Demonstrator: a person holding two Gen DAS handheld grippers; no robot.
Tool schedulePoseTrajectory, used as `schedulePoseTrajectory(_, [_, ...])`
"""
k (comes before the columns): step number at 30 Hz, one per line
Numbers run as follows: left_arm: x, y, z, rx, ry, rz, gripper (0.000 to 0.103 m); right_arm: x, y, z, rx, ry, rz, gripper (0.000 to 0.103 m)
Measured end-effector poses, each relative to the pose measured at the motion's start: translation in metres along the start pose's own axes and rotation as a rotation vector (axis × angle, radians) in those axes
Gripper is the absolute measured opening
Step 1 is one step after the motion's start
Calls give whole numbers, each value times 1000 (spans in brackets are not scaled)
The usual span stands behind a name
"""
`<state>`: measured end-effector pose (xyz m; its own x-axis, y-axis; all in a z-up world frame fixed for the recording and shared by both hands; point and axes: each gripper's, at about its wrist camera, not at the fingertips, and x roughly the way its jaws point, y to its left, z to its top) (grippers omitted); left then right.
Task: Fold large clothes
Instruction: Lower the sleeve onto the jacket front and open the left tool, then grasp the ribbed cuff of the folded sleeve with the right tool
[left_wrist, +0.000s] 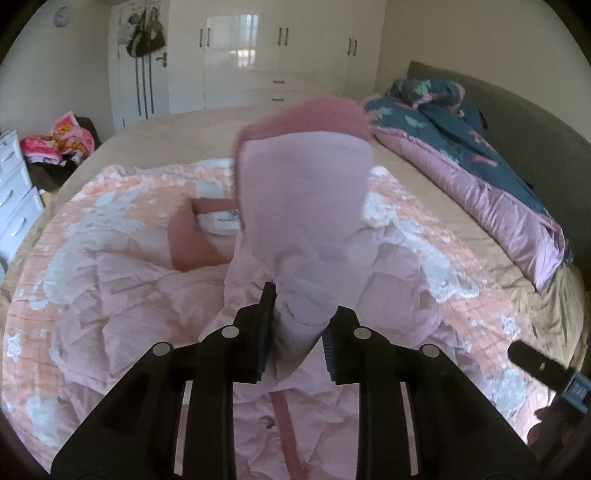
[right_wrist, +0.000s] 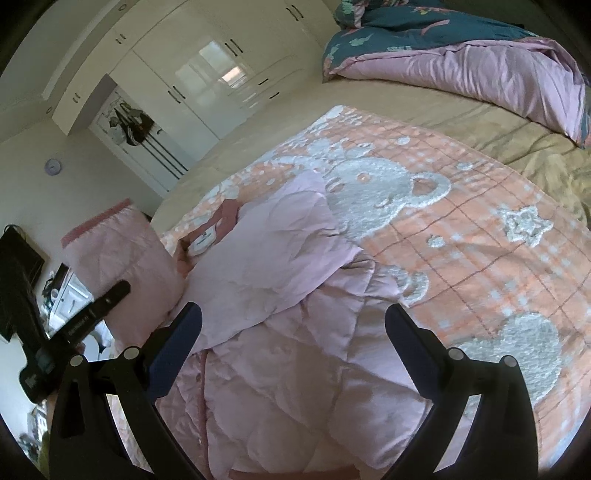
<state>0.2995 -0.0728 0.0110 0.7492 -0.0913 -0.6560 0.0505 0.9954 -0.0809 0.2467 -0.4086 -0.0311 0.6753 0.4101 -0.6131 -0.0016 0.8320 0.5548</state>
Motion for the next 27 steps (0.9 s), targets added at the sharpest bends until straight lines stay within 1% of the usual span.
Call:
schedulePoseTrajectory(7, [21, -12, -15, 43, 74, -13, 16, -4, -11, 4, 28, -9, -15, 99])
schedulePoseTrajectory(10, [28, -17, -22, 65, 103, -12, 17, -3, -12, 4, 37, -3, -6, 99])
schedulePoseTrajectory(11, [30, -19, -24, 75, 113, -15, 22, -3, -12, 4, 36, -1, -4, 99])
schedulePoseTrajectory(12, [32, -20, -27, 83, 126, -21, 23, -3, -11, 3, 35, 1, -4, 99])
schedulePoseTrajectory(15, [36, -27, -33, 101, 159, -34, 35, -4, -9, 3, 29, 3, -1, 99])
schedulePoseTrajectory(17, [39, -33, -37, 125, 191, -39, 41, -5, -8, 3, 28, 0, -3, 99])
schedulePoseTrajectory(19, [40, -38, -41, 147, 209, -44, 53, -8, -9, 3, 29, -4, -12, 99])
schedulePoseTrajectory(20, [39, -40, -44, 152, 223, -54, 62, -9, -10, 4, 33, -5, -14, 99])
schedulePoseTrajectory(22, [39, -39, -48, 145, 248, -46, 65, -10, -11, 3, 38, -8, -17, 99])
schedulePoseTrajectory(27, [33, -29, -55, 96, 307, -78, 82, -11, -7, 2, 33, -7, -21, 99])
